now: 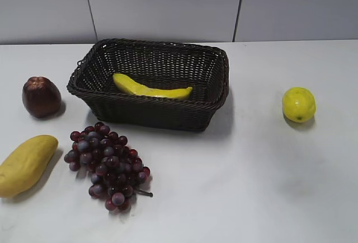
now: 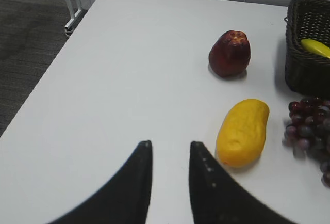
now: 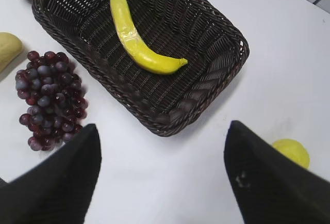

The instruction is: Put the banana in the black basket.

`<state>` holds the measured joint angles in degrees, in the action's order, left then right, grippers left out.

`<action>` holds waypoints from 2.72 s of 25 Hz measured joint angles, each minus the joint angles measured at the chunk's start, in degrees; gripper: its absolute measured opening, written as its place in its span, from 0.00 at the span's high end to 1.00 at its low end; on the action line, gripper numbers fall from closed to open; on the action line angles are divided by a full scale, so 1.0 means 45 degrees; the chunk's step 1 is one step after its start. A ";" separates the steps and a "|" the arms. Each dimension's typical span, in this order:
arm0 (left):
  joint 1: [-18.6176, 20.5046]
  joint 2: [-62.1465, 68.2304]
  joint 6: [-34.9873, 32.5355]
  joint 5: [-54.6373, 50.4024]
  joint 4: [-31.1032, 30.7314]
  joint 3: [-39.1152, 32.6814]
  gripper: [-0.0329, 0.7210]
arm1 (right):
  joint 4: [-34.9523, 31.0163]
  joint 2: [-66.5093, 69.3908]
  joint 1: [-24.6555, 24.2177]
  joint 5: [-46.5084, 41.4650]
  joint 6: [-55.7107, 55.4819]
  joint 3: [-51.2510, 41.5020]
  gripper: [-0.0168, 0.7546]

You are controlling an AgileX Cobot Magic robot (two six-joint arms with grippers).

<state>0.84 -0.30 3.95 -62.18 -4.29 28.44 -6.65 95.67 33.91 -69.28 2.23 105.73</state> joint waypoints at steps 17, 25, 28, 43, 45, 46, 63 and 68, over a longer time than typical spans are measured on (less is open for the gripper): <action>0.0000 0.0000 0.0000 0.0000 0.0000 0.0000 0.64 | 0.0383 -0.6007 -0.1152 0.1210 -0.1220 -0.9360 0.21; 0.0000 0.0000 0.0000 0.0000 0.0000 0.0000 0.64 | 0.0914 -1.0395 -0.4137 0.2224 -0.1501 -1.2243 0.21; 0.0000 0.0000 0.0000 0.0000 0.0000 0.0000 0.64 | 0.1264 -1.2430 -0.4465 0.2710 -0.1631 -1.2955 0.21; 0.0000 0.0000 0.0000 0.0000 0.0000 0.0000 0.64 | 0.1356 -1.9679 -0.6223 0.2138 -0.1683 -1.5654 0.21; 0.0000 0.0000 0.0000 0.0000 0.0000 0.0000 0.64 | 0.1356 -2.0224 -0.6440 0.2119 -0.1592 -1.5937 0.21; 0.0000 0.0000 0.0000 0.0000 0.0000 0.0000 0.64 | 0.1356 -2.0524 -0.6538 0.2119 -0.1519 -1.6102 0.21; 0.0000 0.0000 0.0000 0.0000 0.0000 0.0000 0.64 | 0.1211 -2.1332 -0.6827 0.2010 -0.1282 -1.7190 0.21; 0.0000 0.0000 0.0000 0.0000 0.0000 0.0000 0.64 | 0.1207 -2.1332 -0.6827 0.2010 -0.1282 -1.7200 0.21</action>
<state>0.84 -0.30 3.95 -62.18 -4.29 28.44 -1.22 -0.33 3.19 -60.24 -3.54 28.33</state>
